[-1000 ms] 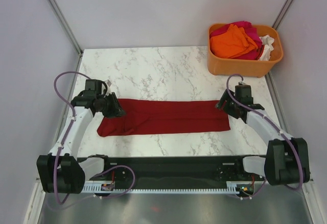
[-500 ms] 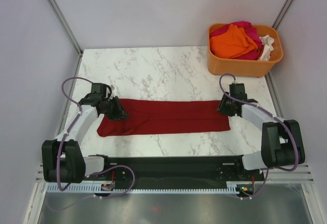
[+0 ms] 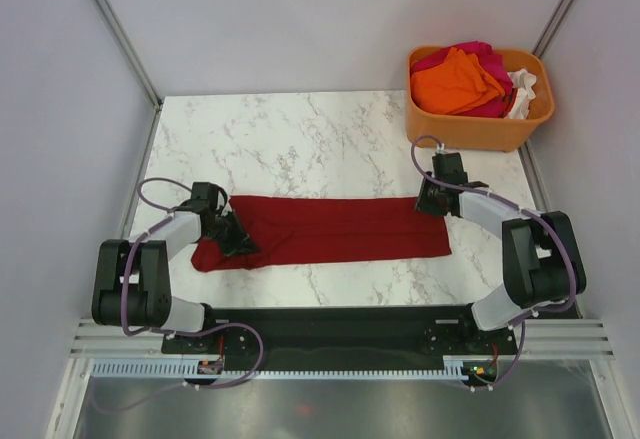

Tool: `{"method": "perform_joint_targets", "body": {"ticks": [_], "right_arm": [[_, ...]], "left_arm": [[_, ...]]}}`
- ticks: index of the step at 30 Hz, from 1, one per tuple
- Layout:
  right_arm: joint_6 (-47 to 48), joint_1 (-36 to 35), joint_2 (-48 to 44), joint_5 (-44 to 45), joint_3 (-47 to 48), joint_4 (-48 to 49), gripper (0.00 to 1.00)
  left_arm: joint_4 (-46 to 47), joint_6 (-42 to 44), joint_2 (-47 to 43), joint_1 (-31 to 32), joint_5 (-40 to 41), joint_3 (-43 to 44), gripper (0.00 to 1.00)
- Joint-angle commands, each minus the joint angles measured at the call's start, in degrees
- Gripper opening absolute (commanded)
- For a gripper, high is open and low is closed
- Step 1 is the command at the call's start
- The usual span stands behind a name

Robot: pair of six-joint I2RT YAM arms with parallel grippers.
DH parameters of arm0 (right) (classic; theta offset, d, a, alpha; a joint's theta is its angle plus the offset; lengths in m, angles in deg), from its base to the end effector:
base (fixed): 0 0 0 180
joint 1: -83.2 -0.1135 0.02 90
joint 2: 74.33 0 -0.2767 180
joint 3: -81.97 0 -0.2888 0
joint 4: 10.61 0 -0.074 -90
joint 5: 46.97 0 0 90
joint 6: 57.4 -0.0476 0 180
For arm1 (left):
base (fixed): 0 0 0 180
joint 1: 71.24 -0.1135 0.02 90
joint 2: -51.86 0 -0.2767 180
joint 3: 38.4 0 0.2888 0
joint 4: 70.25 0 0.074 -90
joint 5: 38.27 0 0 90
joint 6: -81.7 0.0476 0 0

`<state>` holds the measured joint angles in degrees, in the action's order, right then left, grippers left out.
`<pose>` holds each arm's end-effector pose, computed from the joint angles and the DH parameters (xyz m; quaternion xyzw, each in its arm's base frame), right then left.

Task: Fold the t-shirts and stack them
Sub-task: Fold the tshirt

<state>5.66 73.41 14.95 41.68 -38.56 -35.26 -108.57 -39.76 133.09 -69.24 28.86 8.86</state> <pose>0.3327 0.0585 0.1477 0.1384 0.9421 0.1068 0.2861 0.2524 -0.0273 0.1133 -0.2167 0.9444 -0.2310 0.0881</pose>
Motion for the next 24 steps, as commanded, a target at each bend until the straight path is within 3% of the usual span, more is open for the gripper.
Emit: {"method": "perform_joint_targets", "body": {"ticks": [1, 4, 5, 8, 13, 14, 17, 18, 20, 21, 22, 24], "right_arm": [[-0.13, -1.29, -0.41, 0.99, -3.26, -0.17, 0.29], [-1.53, -2.17, -1.2, -1.37, -6.78, -0.52, 0.29], [-2.58, -2.78, -2.08, -3.47, -8.79, -0.6, 0.29], [-4.61, -4.98, -4.63, -8.39, -12.23, -0.34, 0.3], [-15.38, -14.9, -14.1, -11.49, -21.63, 1.76, 0.32], [-17.77, -17.09, -15.43, -11.4, -22.78, 2.55, 0.32], [-28.55, -28.16, -18.87, -9.74, -25.6, 7.12, 0.32], [-31.31, -35.15, -18.87, -8.6, -25.08, 8.52, 0.31], [-35.44, -42.65, -16.34, -4.56, -22.45, 11.96, 0.32], [-35.12, -48.78, -14.41, -3.41, -20.35, 12.22, 0.33], [-34.33, -51.19, -8.91, -2.62, -14.84, 12.23, 0.35], [-29.0, -55.85, 0.31, -3.66, -5.71, 12.31, 0.38]], "left_arm": [[1.1, -1.06, 2.53, 0.29, 1.96, -1.7, 0.13], [1.1, -1.06, 5.51, 0.29, 1.96, 1.37, 0.13], [8.67, -3.84, 7.52, 0.29, 8.39, 3.56, 0.29], [8.66, -3.34, 12.27, 0.29, 8.2, 8.22, 0.29], [8.66, -3.34, 26.39, 0.29, 8.2, 25.52, 0.29], [3.09, -0.38, 28.7, 0.29, 4.72, 28.86, 0.25], [-3.36, 1.05, 39.5, 0.29, 4.33, 45.11, 0.25], [-4.69, 1.4, 42.58, 0.37, 2.33, 54.38, 0.25], [-7.24, 1.23, 51.8, 0.63, -2.85, 64.0, 0.25], [-8.03, 1.23, 55.23, 0.98, -8.01, 74.75, 0.25], [-8.39, 1.4, 58.31, 1.51, -10.24, 80.08, 0.25], [-9.53, 2.37, 67.89, 3.52, -15.58, 95.33, 0.41]]}}
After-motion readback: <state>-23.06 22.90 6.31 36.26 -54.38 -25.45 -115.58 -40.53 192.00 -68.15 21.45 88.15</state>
